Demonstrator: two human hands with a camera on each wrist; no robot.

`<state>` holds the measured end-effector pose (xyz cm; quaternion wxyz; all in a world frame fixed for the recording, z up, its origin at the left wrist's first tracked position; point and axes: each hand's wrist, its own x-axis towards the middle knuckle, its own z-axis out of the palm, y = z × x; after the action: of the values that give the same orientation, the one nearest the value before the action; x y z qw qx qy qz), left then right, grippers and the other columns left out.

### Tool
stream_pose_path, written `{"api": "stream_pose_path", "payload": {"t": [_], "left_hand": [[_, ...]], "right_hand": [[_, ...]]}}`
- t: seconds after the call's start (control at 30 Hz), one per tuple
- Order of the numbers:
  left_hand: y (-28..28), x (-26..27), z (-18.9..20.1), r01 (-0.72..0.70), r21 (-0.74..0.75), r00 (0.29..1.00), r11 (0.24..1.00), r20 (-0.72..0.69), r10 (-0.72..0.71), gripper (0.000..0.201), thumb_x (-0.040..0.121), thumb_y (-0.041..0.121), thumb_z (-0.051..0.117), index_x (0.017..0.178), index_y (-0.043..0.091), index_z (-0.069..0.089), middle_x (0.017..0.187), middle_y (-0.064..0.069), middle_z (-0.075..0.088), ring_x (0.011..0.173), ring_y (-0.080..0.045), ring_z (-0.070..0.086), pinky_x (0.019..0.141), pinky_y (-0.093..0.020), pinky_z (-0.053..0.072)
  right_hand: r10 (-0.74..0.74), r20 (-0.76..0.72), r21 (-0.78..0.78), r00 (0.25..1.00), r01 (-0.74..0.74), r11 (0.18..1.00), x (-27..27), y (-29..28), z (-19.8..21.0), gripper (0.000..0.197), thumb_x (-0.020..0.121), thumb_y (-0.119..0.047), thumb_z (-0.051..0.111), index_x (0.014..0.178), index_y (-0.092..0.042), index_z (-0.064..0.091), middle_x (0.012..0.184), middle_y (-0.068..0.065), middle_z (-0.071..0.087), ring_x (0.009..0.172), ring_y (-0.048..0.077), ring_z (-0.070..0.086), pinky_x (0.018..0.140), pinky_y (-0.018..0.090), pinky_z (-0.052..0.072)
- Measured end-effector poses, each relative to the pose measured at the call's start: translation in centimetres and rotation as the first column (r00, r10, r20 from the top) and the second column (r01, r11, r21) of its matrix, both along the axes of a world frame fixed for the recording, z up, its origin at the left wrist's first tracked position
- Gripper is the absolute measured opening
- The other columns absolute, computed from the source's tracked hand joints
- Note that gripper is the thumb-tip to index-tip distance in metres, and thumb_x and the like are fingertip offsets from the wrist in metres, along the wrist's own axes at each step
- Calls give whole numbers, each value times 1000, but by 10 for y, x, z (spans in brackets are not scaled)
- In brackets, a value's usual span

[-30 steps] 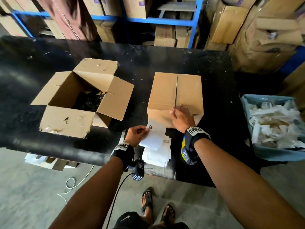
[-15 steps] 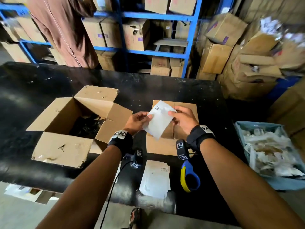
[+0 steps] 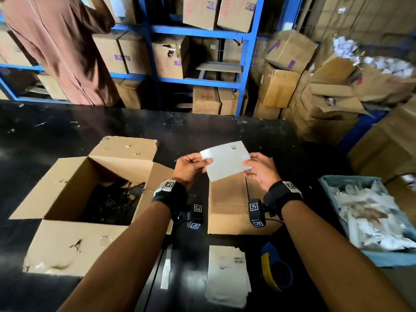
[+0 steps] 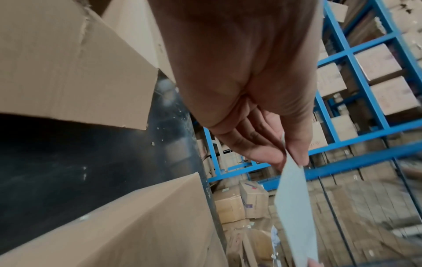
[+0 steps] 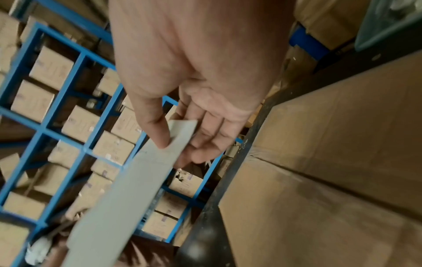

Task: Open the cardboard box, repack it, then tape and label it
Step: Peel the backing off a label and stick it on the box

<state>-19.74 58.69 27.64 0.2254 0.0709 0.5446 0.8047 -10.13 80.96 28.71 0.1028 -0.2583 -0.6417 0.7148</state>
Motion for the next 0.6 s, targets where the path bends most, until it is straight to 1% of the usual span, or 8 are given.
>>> {"api": "stream_pose_path", "payload": {"t": [0.13, 0.23, 0.33, 0.4, 0.47, 0.5, 0.53, 0.6], "left_hand": [[0, -11, -1, 59, -99, 996, 993, -58, -65, 18, 77, 0, 79, 94, 0, 73, 99, -14, 77, 94, -27, 73, 82, -35, 61], [1, -16, -6, 85, -128, 992, 988, -81, -96, 19, 77, 1, 80, 95, -1, 74, 100, -14, 76, 96, -29, 73, 82, -37, 60], [4, -19, -8, 102, -146, 989, 984, -90, -116, 22, 77, 2, 80, 98, -2, 74, 102, -17, 75, 95, -30, 73, 86, -42, 59], [6, -19, -8, 120, -168, 986, 978, -96, -138, 24, 77, 2, 80, 99, -5, 73, 102, -23, 72, 92, -32, 69, 89, -47, 54], [9, -17, -8, 148, -196, 978, 969, -117, -173, 24, 77, 2, 80, 98, -7, 72, 99, -26, 70, 90, -32, 65, 88, -49, 52], [10, -16, -6, 166, -214, 973, 963, -125, -196, 25, 77, 2, 80, 99, -7, 73, 101, -25, 71, 90, -33, 65, 88, -49, 53], [11, -15, -4, 186, -228, 968, 956, -126, -219, 25, 78, 2, 80, 101, -6, 73, 103, -24, 73, 91, -34, 67, 89, -49, 54], [11, -13, -2, 217, -247, 958, 944, -132, -254, 25, 78, 2, 79, 102, -3, 75, 103, -21, 74, 97, -39, 70, 89, -48, 56]], "right_hand": [[35, 93, 78, 995, -42, 996, -6, -1, -9, 35, 88, -7, 70, 120, -17, 62, 116, 8, 74, 106, 28, 71, 76, 33, 55], [32, 141, 123, 990, -50, 991, -12, -3, -13, 38, 88, -9, 67, 124, -21, 61, 122, 6, 71, 110, 25, 68, 78, 32, 53], [49, 144, 241, 988, -83, 967, -17, -4, -14, 54, 88, -12, 65, 137, -29, 52, 132, 2, 61, 122, 22, 58, 95, 36, 49], [120, 113, 353, 986, -153, 923, -21, -5, -9, 64, 91, -9, 61, 146, -37, 45, 144, -5, 48, 134, 16, 45, 106, 35, 39], [258, 81, 474, 963, -264, 840, -26, -6, -1, 57, 96, -12, 59, 143, -43, 51, 154, -9, 39, 140, 8, 35, 114, 33, 30], [323, 84, 527, 943, -317, 788, -29, -7, 3, 49, 97, -15, 59, 139, -42, 57, 156, -10, 39, 142, 7, 34, 115, 32, 28], [369, 98, 560, 924, -358, 748, -32, -8, 4, 41, 98, -19, 60, 134, -38, 63, 155, -9, 42, 141, 6, 35, 114, 31, 28], [400, 126, 582, 908, -394, 712, -38, -10, 6, 27, 97, -21, 64, 123, -26, 72, 149, -8, 49, 136, 6, 42, 111, 31, 32]]}}
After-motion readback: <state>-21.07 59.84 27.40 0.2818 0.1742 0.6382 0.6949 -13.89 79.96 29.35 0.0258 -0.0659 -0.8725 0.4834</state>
